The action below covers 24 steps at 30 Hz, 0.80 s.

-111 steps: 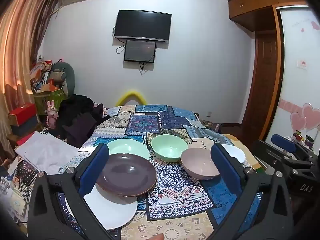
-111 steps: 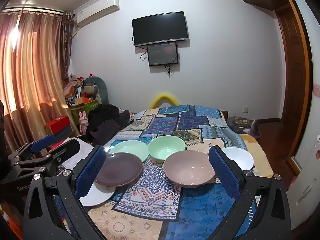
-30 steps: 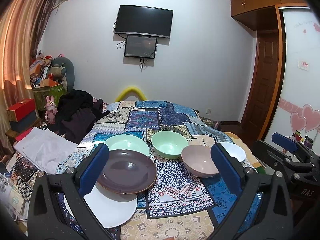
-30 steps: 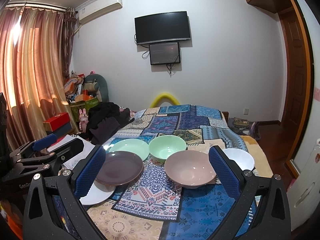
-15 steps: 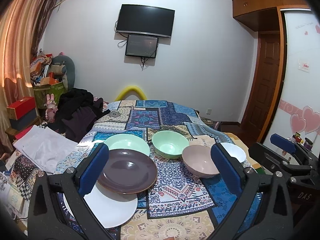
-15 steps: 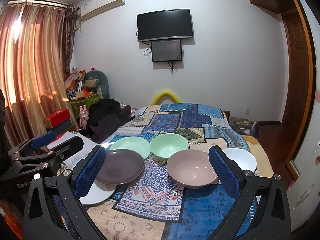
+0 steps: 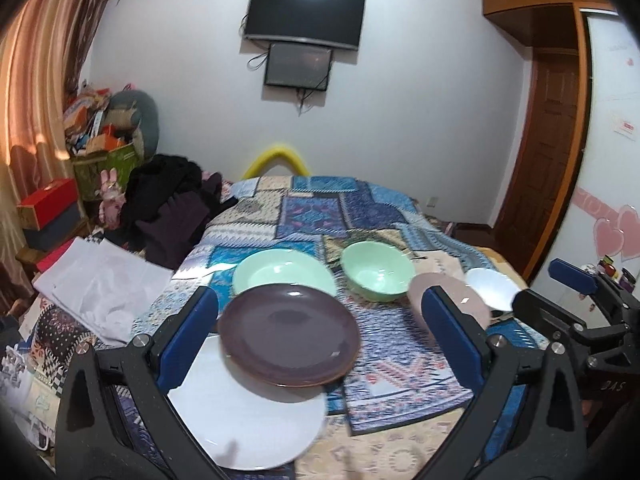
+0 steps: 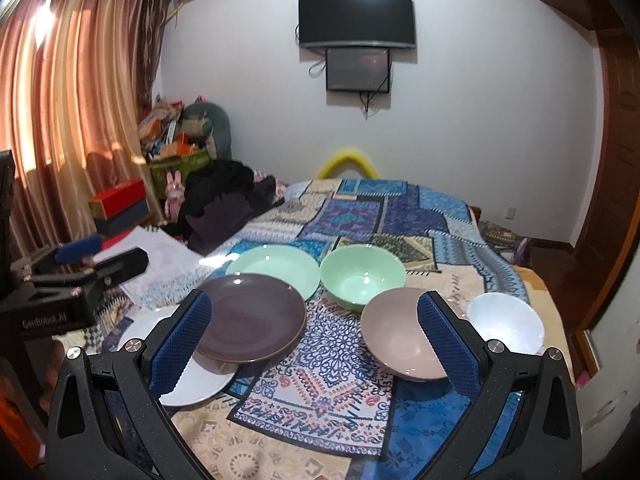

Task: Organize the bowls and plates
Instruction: 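Reach the left gripper to the dark purple plate and grasp its rim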

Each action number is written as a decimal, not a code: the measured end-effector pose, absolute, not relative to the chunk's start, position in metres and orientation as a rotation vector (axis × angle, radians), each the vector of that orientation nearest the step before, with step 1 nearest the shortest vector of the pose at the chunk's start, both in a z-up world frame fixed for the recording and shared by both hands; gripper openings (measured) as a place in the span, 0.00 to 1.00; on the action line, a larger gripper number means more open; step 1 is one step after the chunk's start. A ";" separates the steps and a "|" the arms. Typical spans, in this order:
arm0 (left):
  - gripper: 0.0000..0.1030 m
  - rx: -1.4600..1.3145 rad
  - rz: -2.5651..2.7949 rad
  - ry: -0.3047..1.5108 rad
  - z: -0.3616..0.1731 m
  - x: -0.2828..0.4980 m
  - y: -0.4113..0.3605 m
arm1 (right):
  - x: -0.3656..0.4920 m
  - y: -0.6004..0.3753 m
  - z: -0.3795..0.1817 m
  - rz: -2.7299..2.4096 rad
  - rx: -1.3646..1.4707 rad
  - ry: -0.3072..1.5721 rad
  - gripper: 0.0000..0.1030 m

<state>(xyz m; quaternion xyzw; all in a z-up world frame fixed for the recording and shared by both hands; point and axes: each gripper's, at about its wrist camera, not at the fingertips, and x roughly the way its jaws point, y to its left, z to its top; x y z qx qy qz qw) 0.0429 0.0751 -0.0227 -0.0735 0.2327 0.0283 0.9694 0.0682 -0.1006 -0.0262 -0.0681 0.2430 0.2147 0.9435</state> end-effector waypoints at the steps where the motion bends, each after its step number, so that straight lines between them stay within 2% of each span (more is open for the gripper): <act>1: 1.00 -0.142 0.074 0.477 -0.026 0.046 0.081 | 0.073 -0.097 -0.030 0.447 -0.140 0.515 1.00; 8: 0.99 -0.132 0.093 0.571 -0.055 0.076 0.122 | 0.105 -0.074 -0.057 0.448 -0.148 0.620 0.99; 10: 0.88 -0.139 0.092 0.604 -0.066 0.087 0.133 | 0.115 -0.067 -0.066 0.443 -0.158 0.647 0.99; 11: 0.87 -0.142 0.094 0.622 -0.071 0.093 0.138 | 0.119 -0.064 -0.070 0.443 -0.160 0.661 0.99; 15: 0.82 -0.188 0.096 0.691 -0.098 0.118 0.163 | 0.133 -0.055 -0.087 0.444 -0.179 0.714 0.89; 20: 0.74 -0.205 0.099 0.771 -0.124 0.148 0.181 | 0.147 -0.048 -0.107 0.444 -0.187 0.772 0.86; 24: 0.66 -0.221 0.065 0.857 -0.146 0.170 0.193 | 0.159 -0.046 -0.122 0.441 -0.171 0.838 0.77</act>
